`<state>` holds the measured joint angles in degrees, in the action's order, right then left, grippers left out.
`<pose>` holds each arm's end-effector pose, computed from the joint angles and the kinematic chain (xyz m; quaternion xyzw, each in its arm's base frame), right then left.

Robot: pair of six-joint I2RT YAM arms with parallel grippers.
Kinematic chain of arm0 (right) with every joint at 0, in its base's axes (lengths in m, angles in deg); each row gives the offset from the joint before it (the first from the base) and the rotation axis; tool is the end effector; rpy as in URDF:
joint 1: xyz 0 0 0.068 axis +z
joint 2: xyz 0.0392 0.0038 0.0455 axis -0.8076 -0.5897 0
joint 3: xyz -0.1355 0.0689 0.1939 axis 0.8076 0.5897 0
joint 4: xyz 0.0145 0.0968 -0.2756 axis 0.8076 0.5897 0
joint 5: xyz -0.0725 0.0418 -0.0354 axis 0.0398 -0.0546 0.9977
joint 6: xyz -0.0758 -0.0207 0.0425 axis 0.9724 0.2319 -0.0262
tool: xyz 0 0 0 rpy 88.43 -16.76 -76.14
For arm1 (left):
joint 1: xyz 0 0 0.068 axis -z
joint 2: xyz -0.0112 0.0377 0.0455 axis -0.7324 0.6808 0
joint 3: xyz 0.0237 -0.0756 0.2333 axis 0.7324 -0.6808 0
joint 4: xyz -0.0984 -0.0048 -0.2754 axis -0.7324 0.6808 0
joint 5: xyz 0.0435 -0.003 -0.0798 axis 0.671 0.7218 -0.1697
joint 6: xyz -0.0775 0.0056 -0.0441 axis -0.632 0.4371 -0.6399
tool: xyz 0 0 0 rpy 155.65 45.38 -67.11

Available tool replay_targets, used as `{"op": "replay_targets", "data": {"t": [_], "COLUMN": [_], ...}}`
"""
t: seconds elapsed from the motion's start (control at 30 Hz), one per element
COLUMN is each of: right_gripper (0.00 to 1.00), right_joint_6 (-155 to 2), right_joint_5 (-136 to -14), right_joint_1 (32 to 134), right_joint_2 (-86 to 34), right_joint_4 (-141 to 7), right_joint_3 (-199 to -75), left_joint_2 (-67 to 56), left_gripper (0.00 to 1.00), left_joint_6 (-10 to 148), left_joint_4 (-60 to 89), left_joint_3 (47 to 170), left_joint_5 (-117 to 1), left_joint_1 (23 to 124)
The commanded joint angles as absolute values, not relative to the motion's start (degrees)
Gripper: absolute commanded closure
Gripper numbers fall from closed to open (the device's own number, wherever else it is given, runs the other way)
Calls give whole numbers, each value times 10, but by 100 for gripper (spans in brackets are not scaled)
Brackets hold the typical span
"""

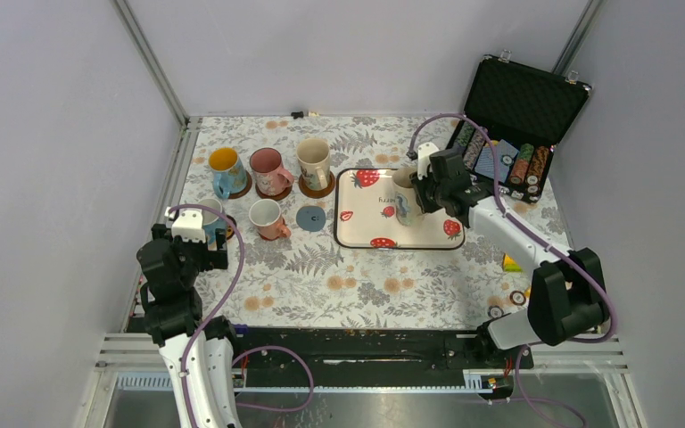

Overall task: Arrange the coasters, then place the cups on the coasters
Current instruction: Place the cup on the coaster.

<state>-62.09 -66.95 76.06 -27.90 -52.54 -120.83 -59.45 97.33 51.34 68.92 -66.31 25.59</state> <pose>0.3614 0.1470 0.1974 -0.2303 0.8704 0.0532 0.4319 0.1921 0.0509 0.2560 0.0464 0.8264 0.0644 0.5575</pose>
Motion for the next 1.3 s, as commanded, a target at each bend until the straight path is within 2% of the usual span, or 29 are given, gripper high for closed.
{"op": "replay_targets", "data": {"t": [0.0, 0.03, 0.17, 0.4, 0.63, 0.8, 0.93, 1.0, 1.07, 1.13, 1.17, 1.27], "right_gripper": [100, 100, 76, 55, 40, 36, 37, 43, 62, 93, 100, 100], "right_joint_6": [-569, -563, -553, -558, -560, -561, -565, -566, -567, -569, -571, -582], "right_joint_5": [-694, -698, -708, -726, -722, -711, -711, -716, -720, -722, -723, -742], "right_joint_1": [766, 766, 766, 766, 766, 766, 766, 766, 766, 766, 766, 767], "right_joint_2": [-229, -228, -222, -218, -253, -289, -318, -327, -327, -316, -307, -269], "right_joint_4": [-538, -519, -455, -414, -381, -381, -378, -373, -371, -371, -371, -364], "right_joint_3": [-1183, -1184, -1191, -1193, -1216, -1227, -1238, -1246, -1250, -1254, -1258, -1274], "left_joint_2": [-601, -601, -603, -608, -607, -604, -605, -604, -603, -603, -603, -603], "left_gripper": [1, 1, 1, 1, 1, 1, 1, 1, 1, 1, 1, 1], "left_joint_6": [978, 979, 979, 979, 978, 978, 978, 978, 978, 978, 979, 978], "left_joint_4": [487, 487, 487, 487, 487, 486, 487, 486, 486, 487, 486, 487], "left_joint_3": [686, 686, 685, 684, 685, 685, 685, 685, 685, 685, 685, 685], "left_joint_5": [-678, -679, -681, -680, -678, -678, -678, -678, -678, -678, -679, -679], "left_joint_1": [252, 252, 251, 251, 251, 251, 251, 251, 251, 251, 251, 251]}}
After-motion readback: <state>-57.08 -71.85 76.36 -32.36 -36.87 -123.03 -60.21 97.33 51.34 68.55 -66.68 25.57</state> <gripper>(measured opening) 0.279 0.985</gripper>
